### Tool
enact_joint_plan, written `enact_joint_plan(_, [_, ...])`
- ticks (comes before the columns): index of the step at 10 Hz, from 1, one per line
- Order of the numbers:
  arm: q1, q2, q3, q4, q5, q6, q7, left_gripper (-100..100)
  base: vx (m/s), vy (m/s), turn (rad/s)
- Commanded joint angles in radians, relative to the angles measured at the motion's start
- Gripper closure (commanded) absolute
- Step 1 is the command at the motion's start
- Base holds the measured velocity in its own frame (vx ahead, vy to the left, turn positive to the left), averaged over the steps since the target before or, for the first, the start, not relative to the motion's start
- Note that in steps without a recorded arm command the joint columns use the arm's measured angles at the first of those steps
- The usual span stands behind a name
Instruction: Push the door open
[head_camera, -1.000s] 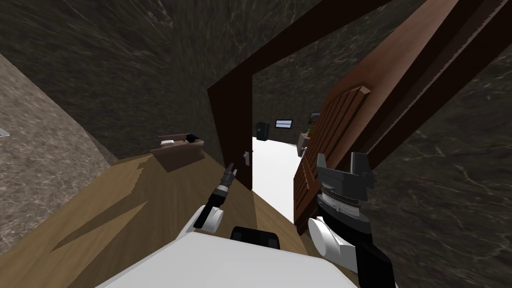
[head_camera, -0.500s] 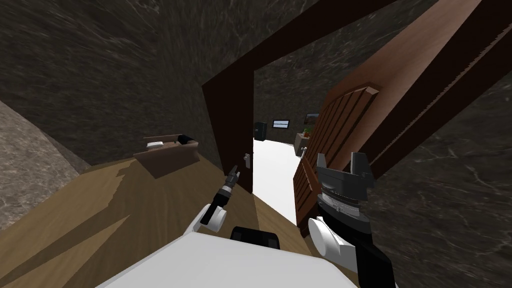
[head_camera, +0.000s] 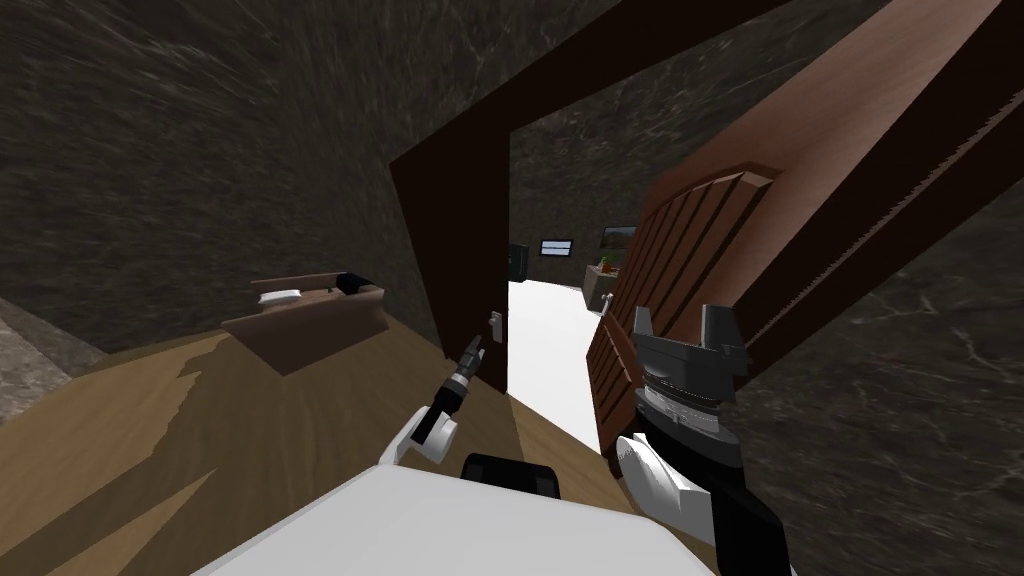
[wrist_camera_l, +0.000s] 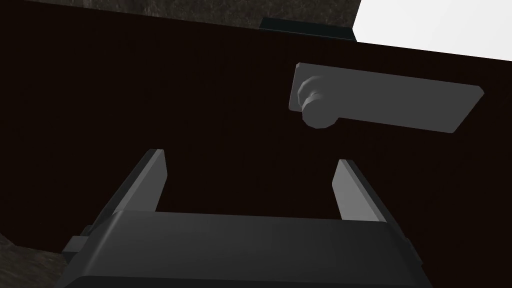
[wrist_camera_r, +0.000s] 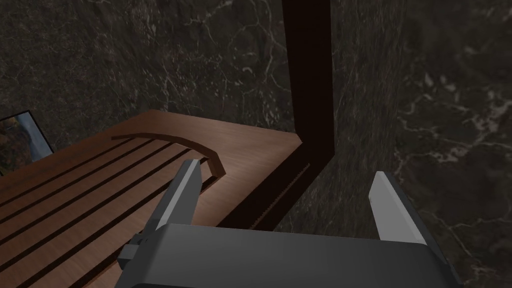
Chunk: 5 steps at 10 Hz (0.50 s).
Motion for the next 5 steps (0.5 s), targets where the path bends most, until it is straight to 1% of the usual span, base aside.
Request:
enact_joint_plan(1, [-0.018,0.005,-0.012,0.036,-0.001,0.004,0.001,-100,0.097,0.179,-0.107])
enact_joint_plan(2, [-0.025,0.007,-0.018,0.051,-0.001,0.006,0.001,-100,0.072,0.131,-0.103])
enact_joint_plan(3, [-0.039,0.012,-0.028,0.078,-0.001,0.009,0.002,-100,0.075,0.159,-0.113])
enact_joint_plan(5, [-0.062,0.019,-0.046,0.124,-0.002,0.016,0.003,-100,0.101,0.179,-0.125])
